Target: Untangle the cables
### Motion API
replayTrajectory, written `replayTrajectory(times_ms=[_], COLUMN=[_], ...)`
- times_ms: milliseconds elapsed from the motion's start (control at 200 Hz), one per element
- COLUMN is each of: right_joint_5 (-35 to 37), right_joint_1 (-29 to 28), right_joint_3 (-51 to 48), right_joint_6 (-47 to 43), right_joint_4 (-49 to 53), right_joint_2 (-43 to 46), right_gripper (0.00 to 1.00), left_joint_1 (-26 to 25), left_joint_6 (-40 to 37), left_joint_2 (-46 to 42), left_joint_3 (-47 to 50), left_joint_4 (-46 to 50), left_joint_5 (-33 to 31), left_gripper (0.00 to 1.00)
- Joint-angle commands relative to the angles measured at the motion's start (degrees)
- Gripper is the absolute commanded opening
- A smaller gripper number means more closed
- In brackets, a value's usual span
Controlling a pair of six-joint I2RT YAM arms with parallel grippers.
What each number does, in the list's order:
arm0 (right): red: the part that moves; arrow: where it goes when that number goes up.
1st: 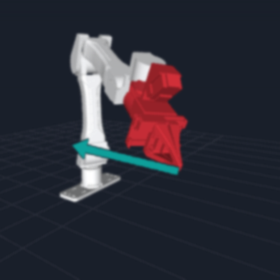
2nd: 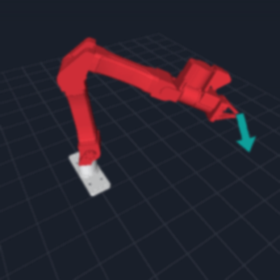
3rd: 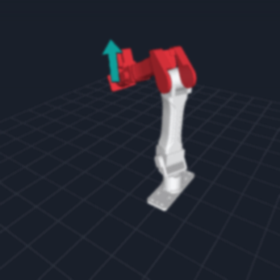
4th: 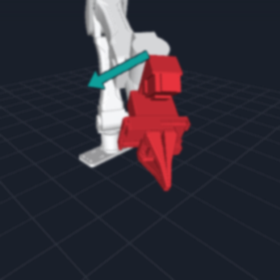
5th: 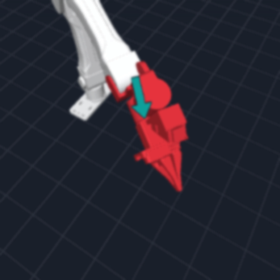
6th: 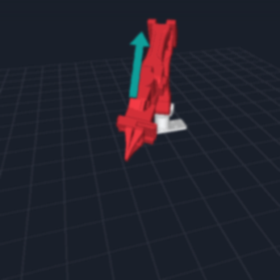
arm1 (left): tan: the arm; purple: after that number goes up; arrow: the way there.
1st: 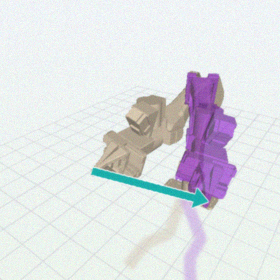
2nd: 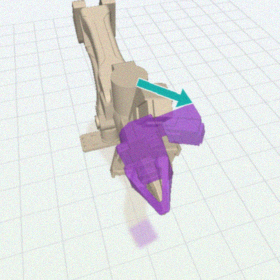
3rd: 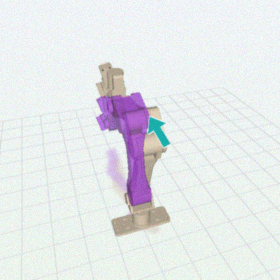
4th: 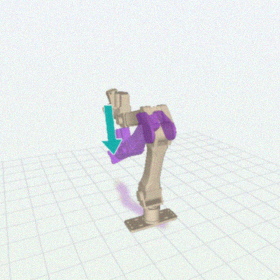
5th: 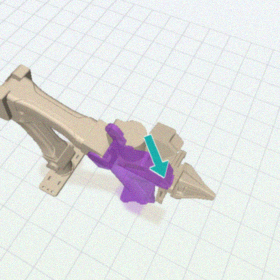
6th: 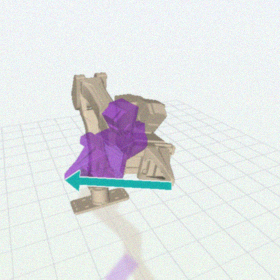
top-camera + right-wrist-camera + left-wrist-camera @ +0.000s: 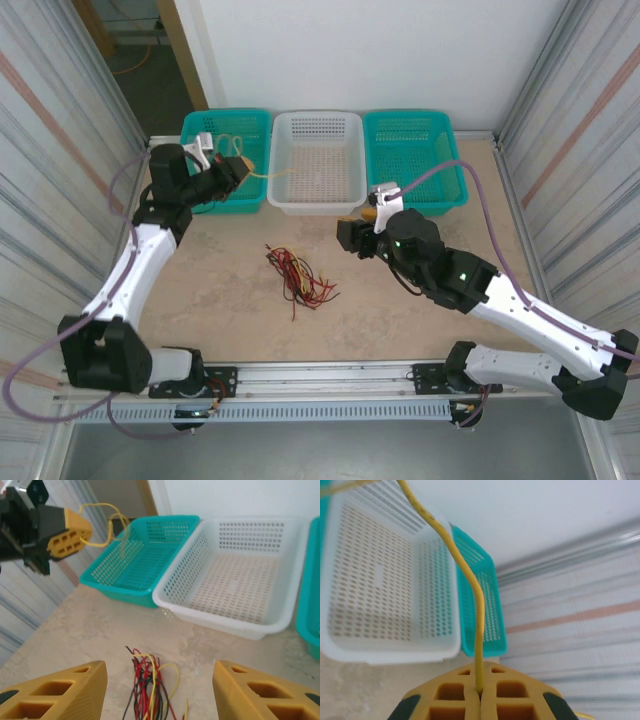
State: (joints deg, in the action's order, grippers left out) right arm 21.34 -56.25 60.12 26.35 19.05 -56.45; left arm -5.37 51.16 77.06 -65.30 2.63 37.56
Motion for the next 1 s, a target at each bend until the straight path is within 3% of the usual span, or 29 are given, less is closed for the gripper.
replayTrajectory(times_ms=[0,246,526,661,727,817,992], right_joint_5=[2.46,2.65,2.71,2.27,2.17,2.04,1.80], right_joint_1=[-0.18,-0.11,-0.18,-0.15,-0.18,-0.17,0.32], right_joint_3=[-2.25,-6.00,-6.34,-5.46,-5.12,-4.77,-2.00], right_joint_6=[3.46,6.67,7.14,6.88,6.79,6.61,6.30], right_joint_4=[2.33,4.86,5.12,5.19,5.13,4.90,7.15], right_joint_2=[3.26,6.31,6.54,5.40,4.95,4.20,-1.21], right_gripper=[0.57,0.57,0.55,0.54,0.54,0.54,0.58], left_joint_1=[2.06,5.62,11.08,13.05,13.03,12.92,12.29], left_joint_6=[-4.21,-10.03,-9.75,-11.95,-15.11,-17.41,-15.67], left_joint_2=[6.52,20.28,32.80,38.12,37.88,35.11,25.06], left_joint_3=[-5.97,-17.82,-27.06,-32.05,-32.27,-30.06,-20.85], left_joint_4=[2.85,4.86,5.51,11.46,14.94,16.03,13.15], left_joint_5=[6.30,11.17,15.63,17.32,15.04,12.68,6.19], left_gripper=[0.00,0.00,0.00,0.41,0.52,0.59,0.62])
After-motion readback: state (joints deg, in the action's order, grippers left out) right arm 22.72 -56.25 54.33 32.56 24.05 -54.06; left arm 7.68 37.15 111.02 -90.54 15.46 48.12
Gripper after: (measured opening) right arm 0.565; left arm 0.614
